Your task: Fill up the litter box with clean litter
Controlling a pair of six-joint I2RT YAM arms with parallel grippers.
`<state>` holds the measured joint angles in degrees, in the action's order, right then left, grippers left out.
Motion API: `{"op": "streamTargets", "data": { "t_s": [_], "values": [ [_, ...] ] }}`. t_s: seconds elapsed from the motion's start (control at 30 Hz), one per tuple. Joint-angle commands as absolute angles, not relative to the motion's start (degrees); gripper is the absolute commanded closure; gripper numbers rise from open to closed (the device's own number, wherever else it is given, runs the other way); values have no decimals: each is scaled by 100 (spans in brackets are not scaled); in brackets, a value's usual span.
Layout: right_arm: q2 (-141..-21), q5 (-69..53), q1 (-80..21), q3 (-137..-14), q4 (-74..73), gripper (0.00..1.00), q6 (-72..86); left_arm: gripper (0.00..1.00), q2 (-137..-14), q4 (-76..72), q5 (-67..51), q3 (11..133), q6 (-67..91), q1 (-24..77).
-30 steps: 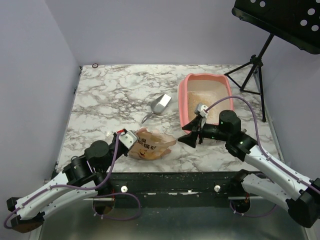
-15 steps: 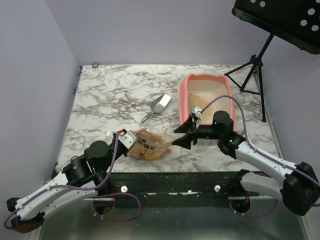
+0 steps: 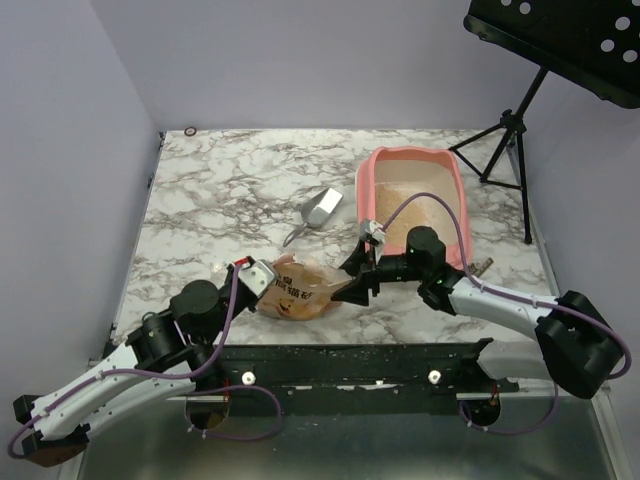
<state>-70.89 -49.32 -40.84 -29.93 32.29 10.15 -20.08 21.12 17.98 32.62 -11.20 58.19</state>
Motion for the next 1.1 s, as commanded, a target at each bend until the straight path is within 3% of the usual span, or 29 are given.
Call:
{"op": "streamTargets", "data": {
  "t_s": [0.0,0.1,0.23,0.4,0.7,0.93,1.07],
  "values": [
    [-7426,-5019,-4122,-3085,4182,34,1300,100,-1916,1037,1907,3524,-1055,5792],
    [-7584,-5080,-4131,-3059,4666,52,1555,100,-1986,1046,1925,3568,-1002,5792],
    [-7603,-4818,-4096,-3041,4904,99,1880,100,-2257,1019,1898,3735,-827,5792],
    [-7033,-4659,-3719,-3198,3827,100,1645,100,-3303,1591,1969,4560,-449,5783],
    [-5705,-3859,-2822,-3735,917,100,827,100,-4420,757,985,4939,-360,5757],
    [-5327,-3956,-2804,-3279,518,100,922,100,-4808,457,519,4589,-45,5730],
    [-5054,-3753,-2804,-2998,519,100,1107,72,-4291,431,501,3966,377,5730]
  ]
}}
